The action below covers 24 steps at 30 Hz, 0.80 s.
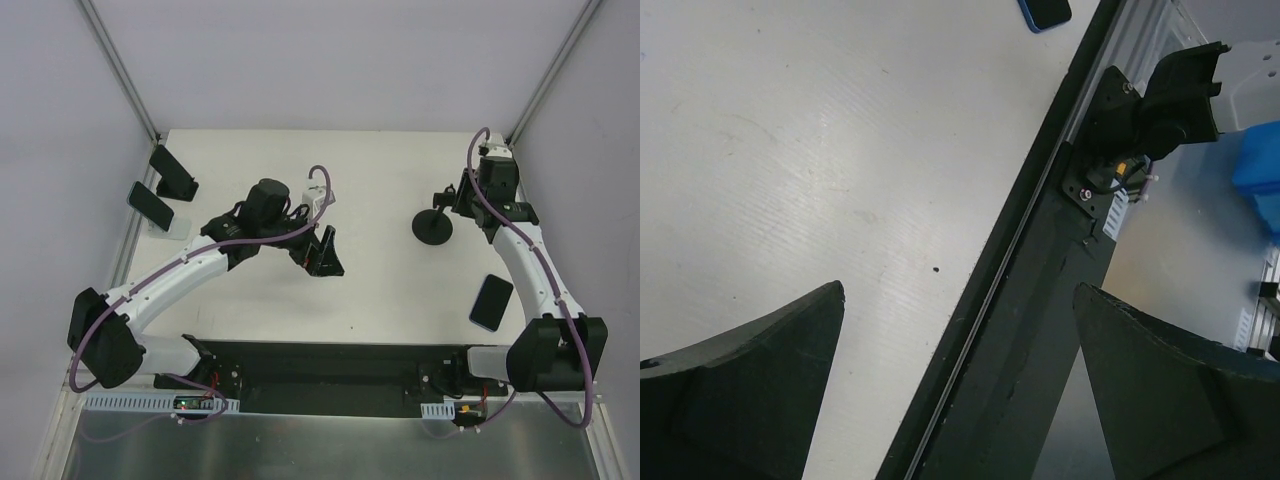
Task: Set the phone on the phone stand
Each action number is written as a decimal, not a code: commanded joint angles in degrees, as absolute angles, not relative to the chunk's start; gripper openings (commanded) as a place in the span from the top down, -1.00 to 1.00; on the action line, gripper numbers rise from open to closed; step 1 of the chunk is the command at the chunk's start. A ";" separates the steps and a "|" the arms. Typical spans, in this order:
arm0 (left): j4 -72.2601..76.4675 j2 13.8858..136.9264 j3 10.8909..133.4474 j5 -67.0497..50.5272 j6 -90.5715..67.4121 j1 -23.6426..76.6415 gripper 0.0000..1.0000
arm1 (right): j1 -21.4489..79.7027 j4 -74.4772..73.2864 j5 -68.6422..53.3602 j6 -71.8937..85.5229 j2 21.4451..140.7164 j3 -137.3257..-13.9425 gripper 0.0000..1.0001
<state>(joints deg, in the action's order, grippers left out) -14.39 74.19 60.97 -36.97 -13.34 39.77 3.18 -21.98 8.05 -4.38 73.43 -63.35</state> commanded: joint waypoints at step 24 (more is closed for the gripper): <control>-14.41 66.28 59.77 -26.46 -12.13 39.81 -0.91 | 11.41 -20.56 7.10 -2.98 68.83 -67.67 0.99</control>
